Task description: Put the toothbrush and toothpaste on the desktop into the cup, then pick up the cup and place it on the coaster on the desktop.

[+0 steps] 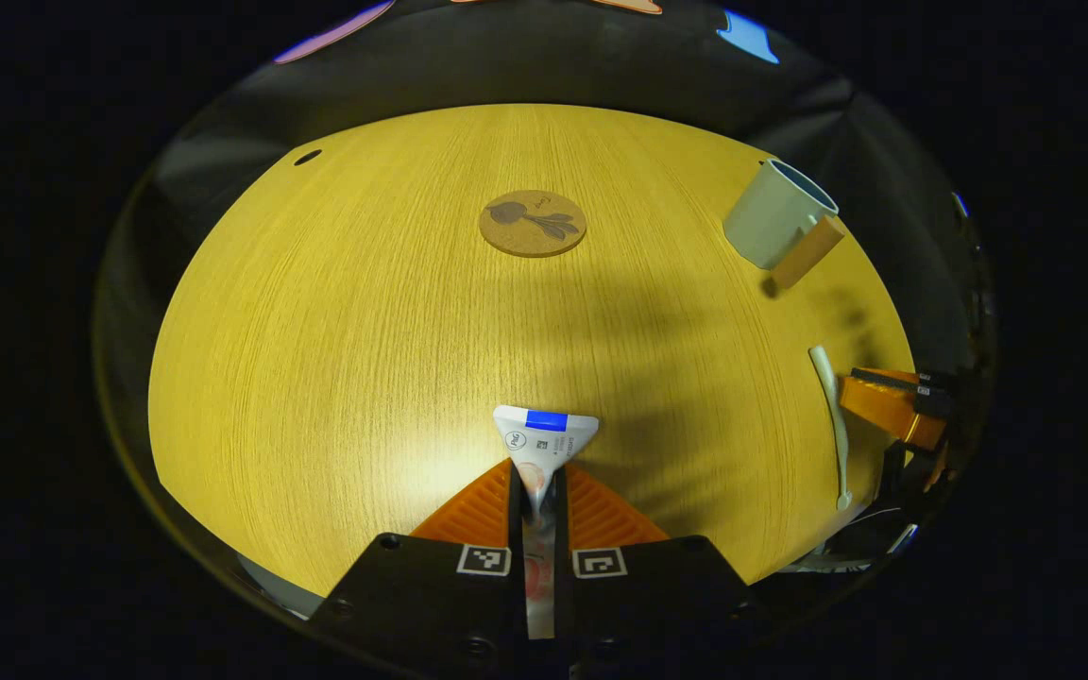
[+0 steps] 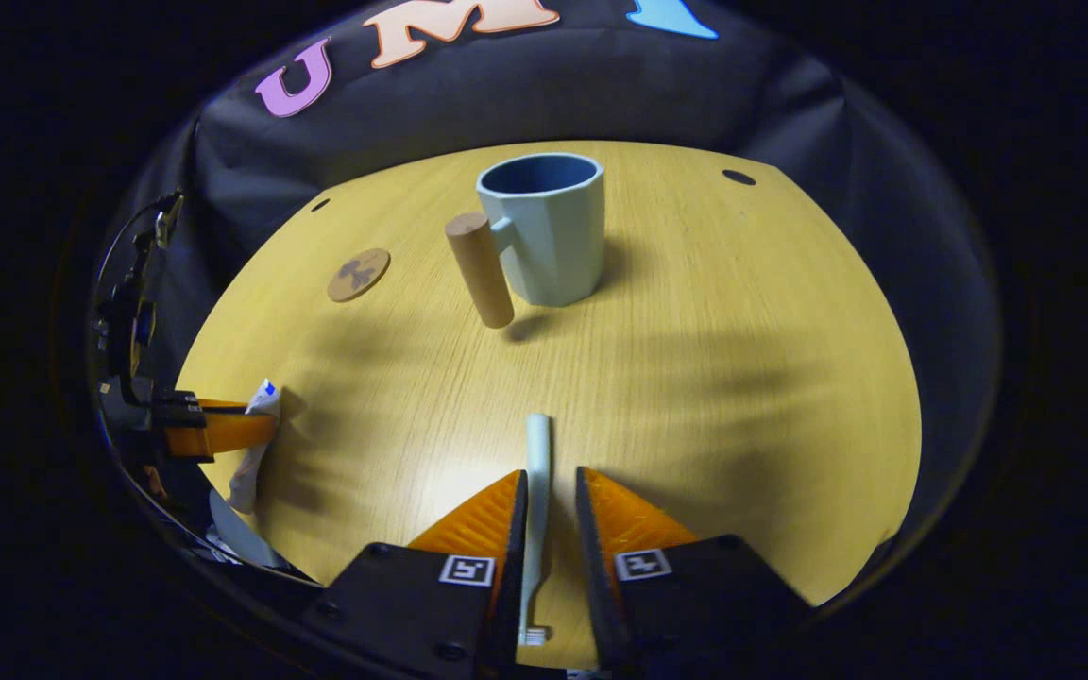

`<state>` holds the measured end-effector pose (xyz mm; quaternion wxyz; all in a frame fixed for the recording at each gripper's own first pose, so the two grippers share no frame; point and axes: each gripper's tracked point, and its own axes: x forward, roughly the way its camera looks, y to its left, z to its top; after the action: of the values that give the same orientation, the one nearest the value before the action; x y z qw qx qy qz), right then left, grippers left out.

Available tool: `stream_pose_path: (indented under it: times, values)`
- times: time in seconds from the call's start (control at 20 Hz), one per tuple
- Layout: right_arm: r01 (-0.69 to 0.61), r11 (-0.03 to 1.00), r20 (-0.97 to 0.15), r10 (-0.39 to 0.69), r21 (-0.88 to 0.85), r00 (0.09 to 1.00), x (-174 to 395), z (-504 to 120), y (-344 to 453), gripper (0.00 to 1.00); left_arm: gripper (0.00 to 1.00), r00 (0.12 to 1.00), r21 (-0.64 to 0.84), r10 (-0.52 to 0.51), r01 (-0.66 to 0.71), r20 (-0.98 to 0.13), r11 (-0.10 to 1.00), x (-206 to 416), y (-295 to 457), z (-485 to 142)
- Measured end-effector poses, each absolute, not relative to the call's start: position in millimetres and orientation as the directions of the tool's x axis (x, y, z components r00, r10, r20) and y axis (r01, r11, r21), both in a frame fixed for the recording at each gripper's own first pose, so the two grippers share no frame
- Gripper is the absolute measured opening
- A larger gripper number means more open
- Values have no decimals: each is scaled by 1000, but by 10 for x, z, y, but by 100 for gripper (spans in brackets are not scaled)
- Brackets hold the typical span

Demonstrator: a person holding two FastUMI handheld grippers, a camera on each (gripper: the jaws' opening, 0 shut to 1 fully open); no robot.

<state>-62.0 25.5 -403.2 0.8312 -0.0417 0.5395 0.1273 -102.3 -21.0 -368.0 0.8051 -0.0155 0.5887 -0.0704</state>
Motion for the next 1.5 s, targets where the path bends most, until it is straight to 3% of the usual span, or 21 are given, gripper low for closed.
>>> stream_pose_path:
  times: [0.05,0.1,0.15,0.35,0.4,0.55,0.6,0.8,0.9,1.0,1.1,1.2,1.5]
  values:
    - [-265,963,-909,158,56,385,-616,-4044,261,36,10,296,-109,-133,96,-946,989,-1022,-210,-3687]
    - [-272,961,-912,149,43,382,-620,-4075,254,29,10,296,-110,-134,96,-946,989,-1020,-210,-3685]
    - [-273,961,-915,140,34,378,-622,-4086,251,35,10,296,-111,-135,95,-946,989,-1024,-211,-3685]
    - [-289,957,-927,103,-6,361,-613,-4113,245,35,10,291,-113,-136,96,-947,989,-1028,-209,-3683]
    - [-303,953,-934,89,-21,347,-630,-4120,242,29,10,288,-111,-135,98,-948,989,-1026,-209,-3677]
    - [-321,946,-949,70,-34,308,-627,-4127,295,25,10,278,-105,-130,106,-952,989,-1032,-204,-3681]
    - [-317,948,-953,68,-31,296,-627,-4127,310,31,10,277,-105,-132,109,-952,988,-1033,-204,-3678]
    - [-338,940,-959,60,-39,277,-634,-4119,319,32,10,288,-132,-156,103,-945,986,-1019,-207,-3665]
    - [-345,937,-963,51,-46,266,-641,-4144,334,13,10,286,-142,-165,98,-944,985,-1014,-206,-3663]
    - [-364,930,-967,39,-57,252,-638,-4166,337,18,10,293,-148,-171,97,-941,984,-1003,-205,-3654]
    - [-366,930,-971,59,-31,231,-654,-4147,337,6,10,293,-153,-176,101,-940,983,-994,-203,-3664]
    - [-354,935,-972,97,16,212,-653,-4137,337,2,10,291,-155,-181,109,-940,982,-995,-202,-3653]
    - [-290,953,-956,158,83,246,-599,-4112,343,5,10,285,-155,-184,119,-941,981,-987,-202,-3658]
